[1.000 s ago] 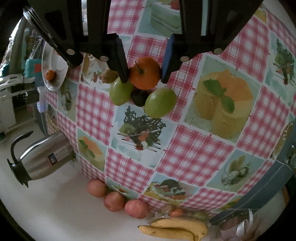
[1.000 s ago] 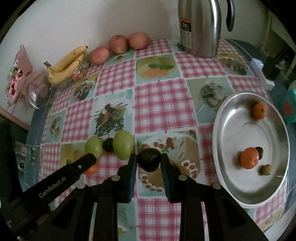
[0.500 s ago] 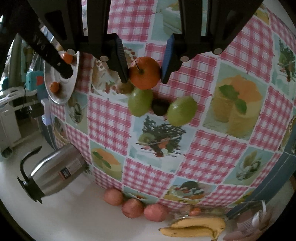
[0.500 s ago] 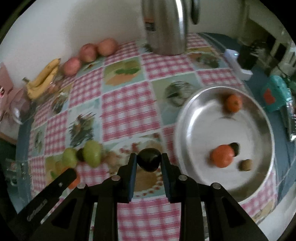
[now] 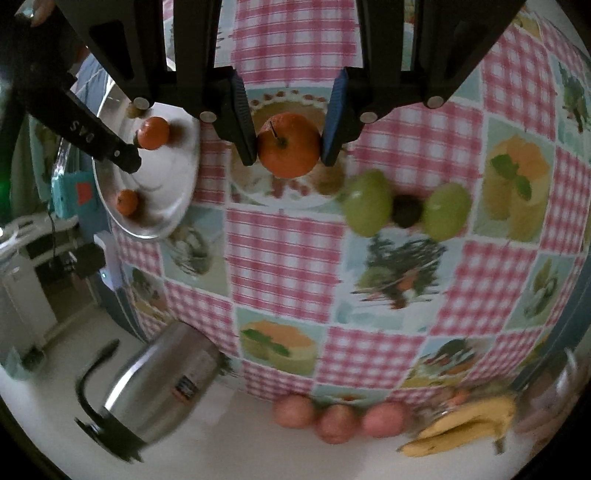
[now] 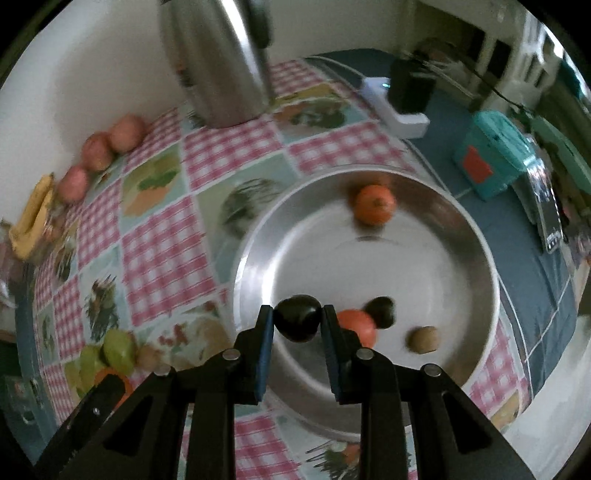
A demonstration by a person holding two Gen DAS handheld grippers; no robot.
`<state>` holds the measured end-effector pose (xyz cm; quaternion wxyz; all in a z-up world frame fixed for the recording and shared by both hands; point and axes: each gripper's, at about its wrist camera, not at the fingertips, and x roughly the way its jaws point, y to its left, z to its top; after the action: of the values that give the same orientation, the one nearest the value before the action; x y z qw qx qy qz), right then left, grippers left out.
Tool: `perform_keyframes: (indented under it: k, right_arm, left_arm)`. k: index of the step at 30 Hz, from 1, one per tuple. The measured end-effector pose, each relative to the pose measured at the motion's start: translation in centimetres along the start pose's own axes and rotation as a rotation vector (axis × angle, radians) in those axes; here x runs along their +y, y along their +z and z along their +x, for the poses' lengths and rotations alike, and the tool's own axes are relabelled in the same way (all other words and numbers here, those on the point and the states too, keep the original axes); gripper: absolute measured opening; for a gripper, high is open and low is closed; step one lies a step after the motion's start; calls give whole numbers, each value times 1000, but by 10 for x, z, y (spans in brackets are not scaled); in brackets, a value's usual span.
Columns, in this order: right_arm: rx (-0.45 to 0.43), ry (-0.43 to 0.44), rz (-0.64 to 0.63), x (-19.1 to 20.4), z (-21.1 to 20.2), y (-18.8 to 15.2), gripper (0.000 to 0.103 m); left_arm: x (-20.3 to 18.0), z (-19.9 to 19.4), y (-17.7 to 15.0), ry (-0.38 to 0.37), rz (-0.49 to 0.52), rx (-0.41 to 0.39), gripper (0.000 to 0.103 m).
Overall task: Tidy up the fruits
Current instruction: 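Carry the orange in left tool and plum in right tool over the steel plate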
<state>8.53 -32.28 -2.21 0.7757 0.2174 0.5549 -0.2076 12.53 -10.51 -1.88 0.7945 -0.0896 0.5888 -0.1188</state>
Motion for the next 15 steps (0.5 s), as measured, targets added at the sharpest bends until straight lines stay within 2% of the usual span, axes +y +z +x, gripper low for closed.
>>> perform_keyframes:
  k: [15]
  right_arm:
    - [-5, -94, 142, -57, 5, 20, 27]
  left_arm:
    - [-91, 17, 3, 6, 162, -5, 38]
